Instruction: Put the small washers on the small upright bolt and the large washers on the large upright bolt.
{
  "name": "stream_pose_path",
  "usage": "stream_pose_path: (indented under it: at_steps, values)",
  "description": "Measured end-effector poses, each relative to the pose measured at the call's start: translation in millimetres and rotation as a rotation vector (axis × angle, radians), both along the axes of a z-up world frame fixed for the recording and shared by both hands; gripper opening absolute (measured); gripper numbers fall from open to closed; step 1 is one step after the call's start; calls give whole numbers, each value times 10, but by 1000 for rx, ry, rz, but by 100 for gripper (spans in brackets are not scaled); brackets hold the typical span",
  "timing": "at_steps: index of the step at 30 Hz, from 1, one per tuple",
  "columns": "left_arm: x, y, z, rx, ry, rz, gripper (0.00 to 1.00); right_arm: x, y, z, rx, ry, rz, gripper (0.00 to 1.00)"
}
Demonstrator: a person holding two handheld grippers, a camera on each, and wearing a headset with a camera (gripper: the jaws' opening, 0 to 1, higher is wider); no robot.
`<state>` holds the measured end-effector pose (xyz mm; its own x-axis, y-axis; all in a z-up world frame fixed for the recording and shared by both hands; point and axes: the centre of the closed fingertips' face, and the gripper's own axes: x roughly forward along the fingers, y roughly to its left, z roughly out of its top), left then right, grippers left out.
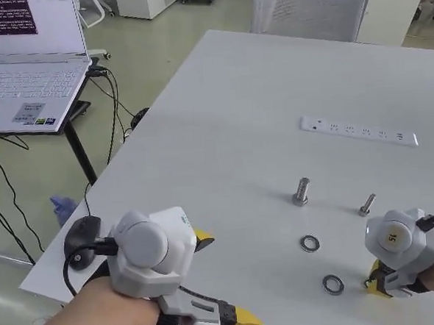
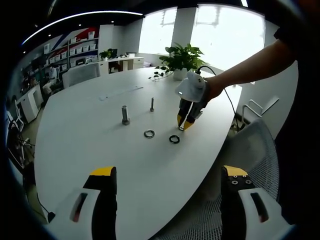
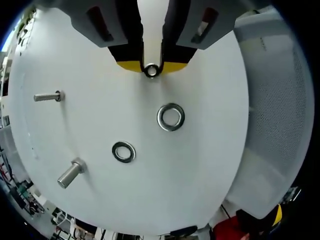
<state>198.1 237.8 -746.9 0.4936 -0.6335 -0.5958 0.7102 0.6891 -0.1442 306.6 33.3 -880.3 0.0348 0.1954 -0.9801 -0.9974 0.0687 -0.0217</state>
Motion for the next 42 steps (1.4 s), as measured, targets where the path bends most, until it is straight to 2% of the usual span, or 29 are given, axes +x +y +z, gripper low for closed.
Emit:
stream_pose_path:
  at_steps: [4,20,26,33,36,42]
  values:
    - [12,0,18,-2,-4,4,86,20,-3,9,-11,5,-22,12]
    - [30,-22,32,7,-8,-1,85,36,-24,30,27,25,-71,12]
    - [44,-18,36,7,-10,-2,85,132,-88,126,38,8,-91,12]
    - [78,-11,38,8,-11,-1,86,306,-216,301,46,-4,-130,12]
    - [91,-25,43,3,-10,-1,87,397,-268,354,26,-17,-115,12]
    - [115,-51,40,4,-11,-5,89,564,-254,508,28,-32,-122,12]
